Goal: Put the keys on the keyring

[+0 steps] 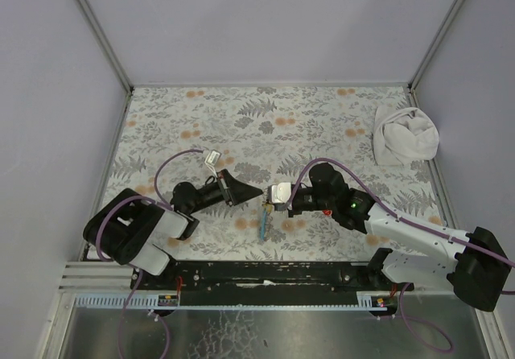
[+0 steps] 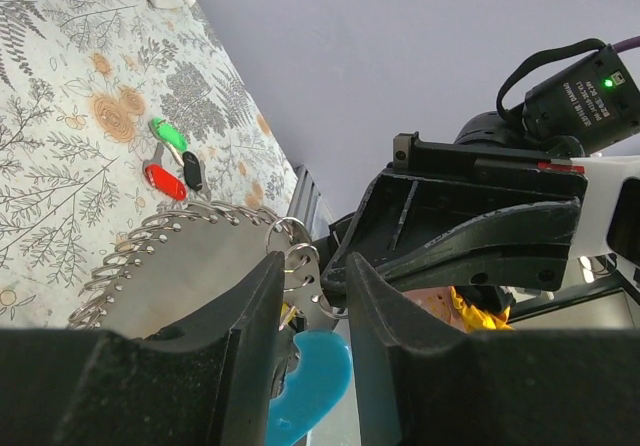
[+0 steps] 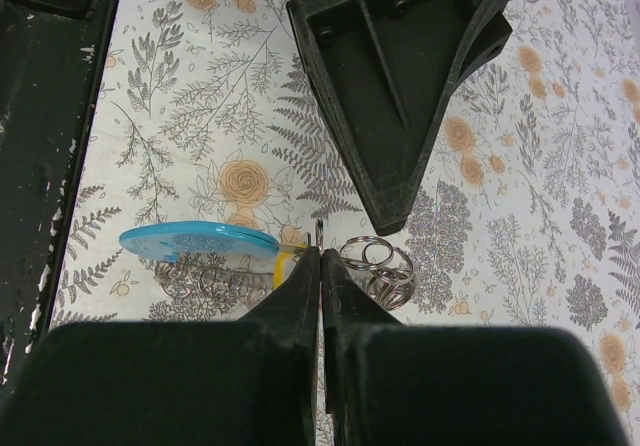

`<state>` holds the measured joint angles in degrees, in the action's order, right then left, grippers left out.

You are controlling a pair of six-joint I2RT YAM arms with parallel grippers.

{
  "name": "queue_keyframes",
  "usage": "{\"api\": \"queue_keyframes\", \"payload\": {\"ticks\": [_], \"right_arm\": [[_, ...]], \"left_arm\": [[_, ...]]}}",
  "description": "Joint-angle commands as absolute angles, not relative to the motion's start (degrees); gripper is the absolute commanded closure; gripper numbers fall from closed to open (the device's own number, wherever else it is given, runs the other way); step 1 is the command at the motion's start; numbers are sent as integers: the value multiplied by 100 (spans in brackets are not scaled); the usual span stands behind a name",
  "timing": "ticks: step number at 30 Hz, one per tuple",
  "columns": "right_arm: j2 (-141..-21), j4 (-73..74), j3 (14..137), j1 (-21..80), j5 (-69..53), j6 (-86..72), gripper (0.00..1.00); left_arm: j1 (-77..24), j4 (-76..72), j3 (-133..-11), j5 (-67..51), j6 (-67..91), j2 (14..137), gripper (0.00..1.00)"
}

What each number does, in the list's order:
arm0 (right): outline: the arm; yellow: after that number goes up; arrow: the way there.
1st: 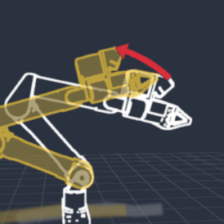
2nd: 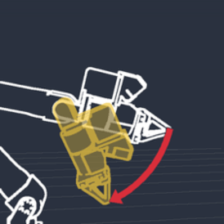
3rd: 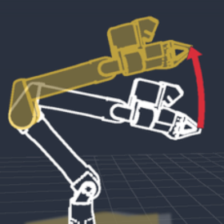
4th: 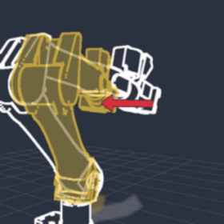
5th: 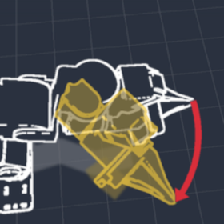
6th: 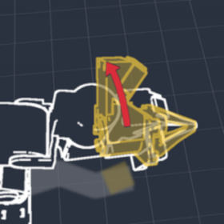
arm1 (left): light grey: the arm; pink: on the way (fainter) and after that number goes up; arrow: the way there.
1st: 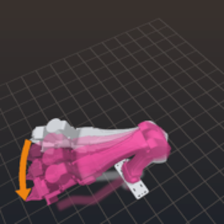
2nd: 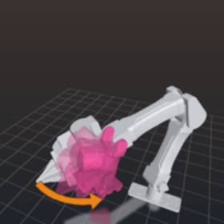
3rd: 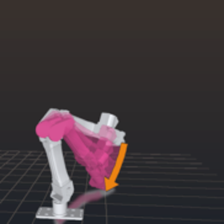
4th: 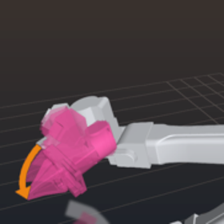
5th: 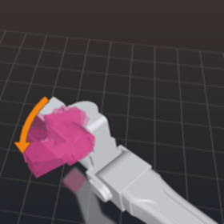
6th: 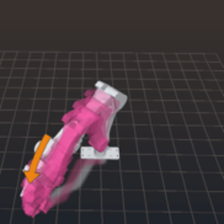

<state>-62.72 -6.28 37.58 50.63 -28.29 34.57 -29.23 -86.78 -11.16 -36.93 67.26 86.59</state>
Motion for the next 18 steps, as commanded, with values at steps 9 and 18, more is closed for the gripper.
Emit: {"api": "queue_keyframes", "payload": {"ticks": [9, 18], "right_arm": [[-6144, -756, 3954, 5038, -3100, 3541, 100], [-6183, -765, 3972, 5045, -3099, 3553, 100]], "left_arm": [[-2997, -8964, -1131, -3672, 6680, 8958, 68], [-3168, -9046, -1183, -3737, 6701, 8959, 75]]}}
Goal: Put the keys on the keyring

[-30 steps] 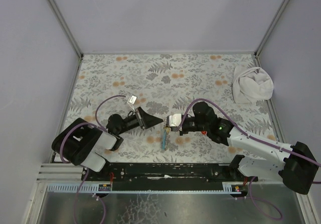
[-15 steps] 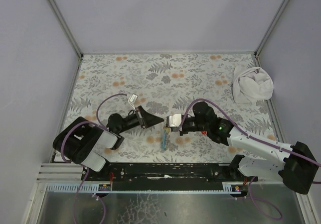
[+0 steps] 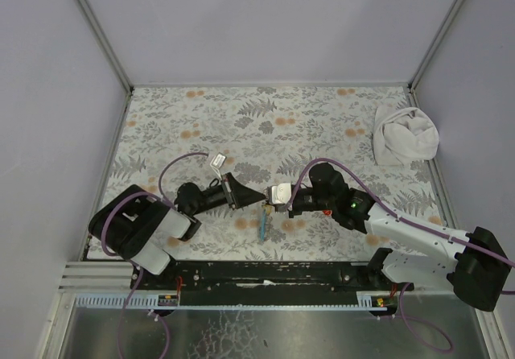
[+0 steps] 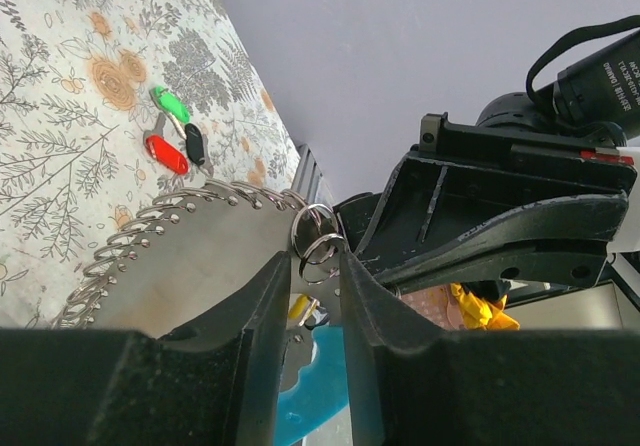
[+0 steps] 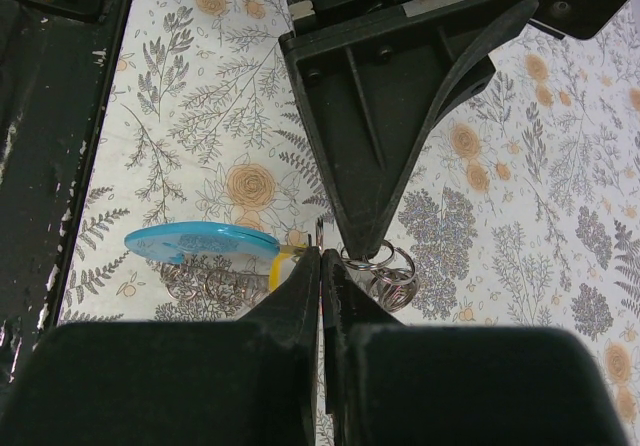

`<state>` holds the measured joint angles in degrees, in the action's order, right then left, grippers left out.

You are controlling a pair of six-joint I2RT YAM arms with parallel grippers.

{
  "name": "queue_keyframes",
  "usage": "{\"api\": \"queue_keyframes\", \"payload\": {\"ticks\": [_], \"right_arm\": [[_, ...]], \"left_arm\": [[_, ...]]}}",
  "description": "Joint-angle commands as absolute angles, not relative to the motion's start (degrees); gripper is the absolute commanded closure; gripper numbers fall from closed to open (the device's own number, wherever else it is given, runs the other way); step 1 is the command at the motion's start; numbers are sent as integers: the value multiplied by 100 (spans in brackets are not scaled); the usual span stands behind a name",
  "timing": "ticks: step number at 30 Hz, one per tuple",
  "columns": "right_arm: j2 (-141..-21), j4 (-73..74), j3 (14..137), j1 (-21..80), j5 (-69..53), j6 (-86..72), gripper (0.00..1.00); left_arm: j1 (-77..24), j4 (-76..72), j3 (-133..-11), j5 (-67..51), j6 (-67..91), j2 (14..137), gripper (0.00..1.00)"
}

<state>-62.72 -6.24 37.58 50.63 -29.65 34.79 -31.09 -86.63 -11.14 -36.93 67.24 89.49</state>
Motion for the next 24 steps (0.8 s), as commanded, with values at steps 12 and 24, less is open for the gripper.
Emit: {"api": "queue_keyframes", "payload": {"ticks": [12, 24], "right_arm": [[-6091, -713, 3902, 5042, -3014, 3544, 100], [-6123, -680, 3970, 5038, -3072, 3561, 100]], "left_arm": [[-3164, -8244, -1120, -3662, 6392, 8167, 89], [-3313, -6345, -1411, -3425, 5407, 7330, 79]]}}
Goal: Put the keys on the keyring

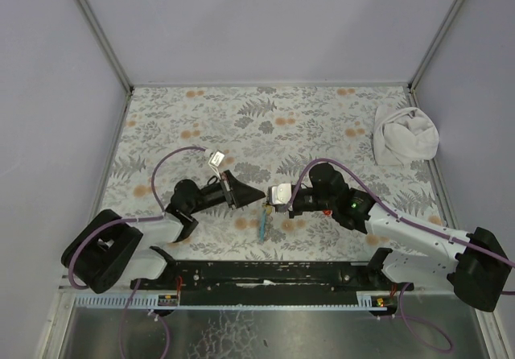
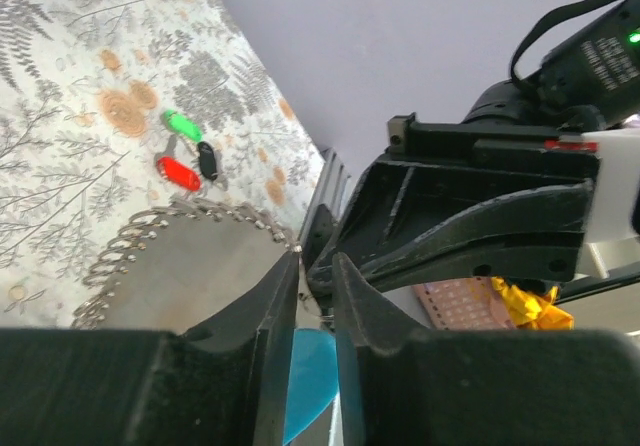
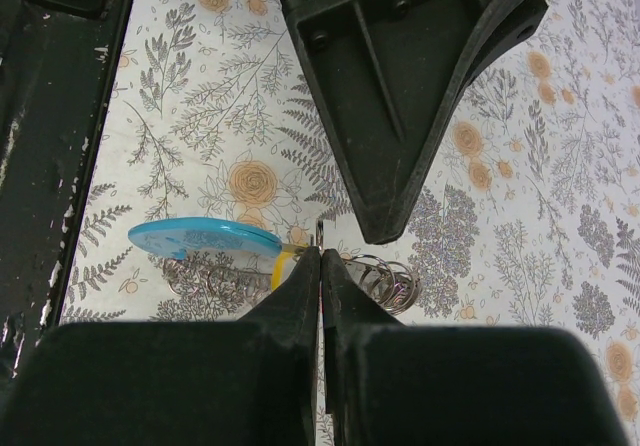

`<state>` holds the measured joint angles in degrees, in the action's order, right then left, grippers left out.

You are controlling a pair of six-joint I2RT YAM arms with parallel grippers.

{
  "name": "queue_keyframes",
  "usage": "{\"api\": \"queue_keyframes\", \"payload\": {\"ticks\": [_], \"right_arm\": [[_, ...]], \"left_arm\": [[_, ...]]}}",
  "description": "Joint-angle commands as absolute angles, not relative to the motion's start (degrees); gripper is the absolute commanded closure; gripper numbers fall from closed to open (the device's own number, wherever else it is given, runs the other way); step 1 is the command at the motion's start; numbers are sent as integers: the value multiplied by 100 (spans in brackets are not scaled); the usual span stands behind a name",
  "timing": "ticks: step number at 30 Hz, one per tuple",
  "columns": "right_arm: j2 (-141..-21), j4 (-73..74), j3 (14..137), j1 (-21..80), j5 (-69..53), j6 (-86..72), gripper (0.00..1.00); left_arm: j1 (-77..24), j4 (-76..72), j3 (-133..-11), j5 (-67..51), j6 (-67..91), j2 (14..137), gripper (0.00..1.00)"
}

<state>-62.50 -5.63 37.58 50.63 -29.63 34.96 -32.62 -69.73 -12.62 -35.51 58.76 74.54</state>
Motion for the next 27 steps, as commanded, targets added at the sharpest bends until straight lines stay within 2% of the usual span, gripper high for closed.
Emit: {"api": "queue_keyframes", "payload": {"ticks": [1, 5, 12, 27], "right_arm": [[-6106, -663, 3972, 5042, -3068, 3575, 100], [-6086, -572, 3985, 5043, -3072, 3654, 100], [-6187, -365, 4113, 5045, -3076, 3735, 100], [-6255, -421, 4150, 5044, -3065, 3669, 100]], "left_arm": [[-3315, -6287, -1411, -3402, 5373, 7304, 77], [-3314, -6142, -1514, -3456, 5337, 7283, 69], [-3311, -6169, -1519, -3630, 5129, 7103, 61], [-3509, -4290, -1328, -3928, 2363, 5586, 57]]}}
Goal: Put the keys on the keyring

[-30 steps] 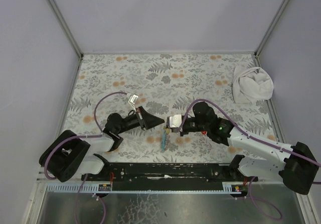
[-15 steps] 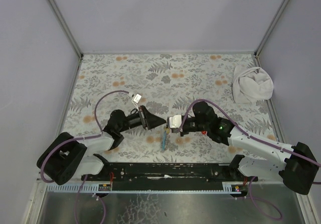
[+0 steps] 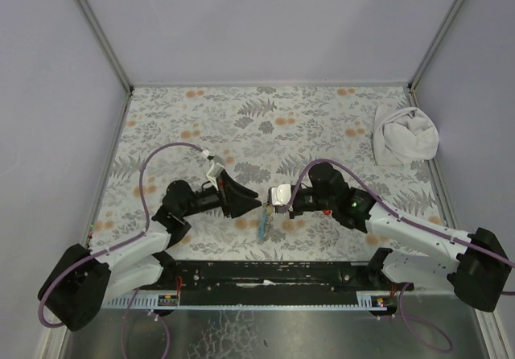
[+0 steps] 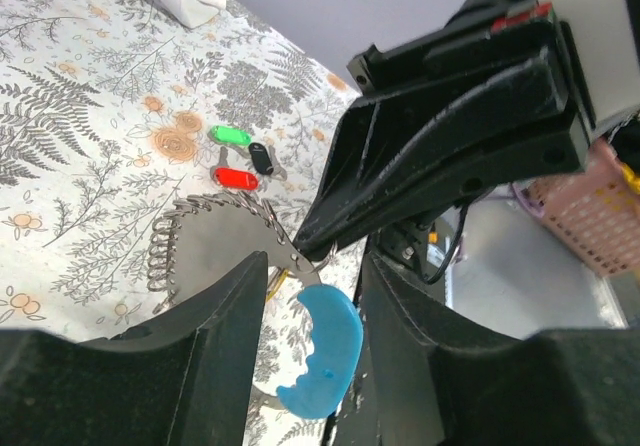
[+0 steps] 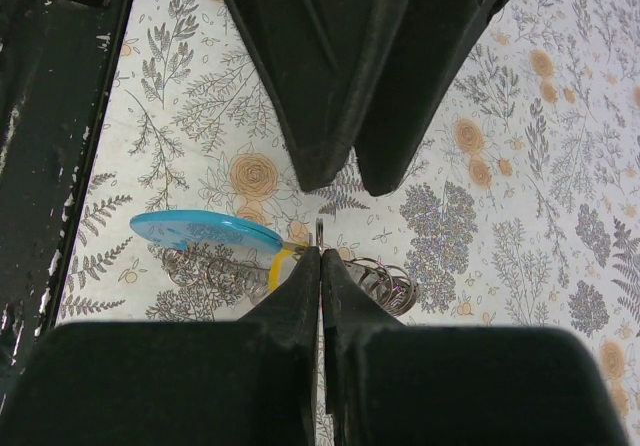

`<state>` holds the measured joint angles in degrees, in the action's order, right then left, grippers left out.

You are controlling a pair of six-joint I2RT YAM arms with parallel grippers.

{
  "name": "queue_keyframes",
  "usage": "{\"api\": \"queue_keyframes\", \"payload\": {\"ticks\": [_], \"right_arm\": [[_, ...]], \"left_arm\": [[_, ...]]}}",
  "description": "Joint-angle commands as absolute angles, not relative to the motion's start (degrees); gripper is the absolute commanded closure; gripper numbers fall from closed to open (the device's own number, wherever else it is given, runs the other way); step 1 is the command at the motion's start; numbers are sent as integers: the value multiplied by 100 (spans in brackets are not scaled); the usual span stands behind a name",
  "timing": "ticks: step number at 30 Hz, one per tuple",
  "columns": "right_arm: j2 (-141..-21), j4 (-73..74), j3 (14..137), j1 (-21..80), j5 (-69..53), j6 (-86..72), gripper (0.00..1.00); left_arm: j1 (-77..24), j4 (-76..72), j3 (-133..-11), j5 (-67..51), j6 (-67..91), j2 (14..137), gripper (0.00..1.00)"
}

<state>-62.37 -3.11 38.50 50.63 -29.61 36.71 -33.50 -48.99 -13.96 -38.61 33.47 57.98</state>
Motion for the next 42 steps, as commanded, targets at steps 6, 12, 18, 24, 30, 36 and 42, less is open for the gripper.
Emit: {"api": "queue_keyframes", "payload": {"ticks": [6, 12, 18, 24, 30, 36, 42], "right_arm": [[-6326, -461, 4165, 5045, -3024, 3613, 100], [-6328, -502, 4166, 5042, -3001, 3606, 100], [-6336, -516, 4188, 5040, -3007, 3588, 100], [-6404, -555, 4233, 5045, -2953, 3419, 100], [-6398, -545, 4244, 5042, -2861, 3409, 100], [-6425, -534, 4280, 5044, -2813, 3406, 100], [-6303, -457, 4209, 5040, -2804, 3471, 100]], "left_arm": [[-3835, -4024, -1317, -3604, 2142, 5537, 55], [-4497, -3538, -1170, -2431, 2218, 5219, 55], [-4919, -3051, -1109, -1262, 2382, 4763, 56], [-5353, -2819, -1272, -636, 2355, 4798, 57], [-5813, -2516, -1460, 4, 2241, 4928, 59], [-6022, -2148, -1707, 458, 2104, 5141, 64], [-6029, -1986, -1799, 727, 1877, 5149, 88]]}}
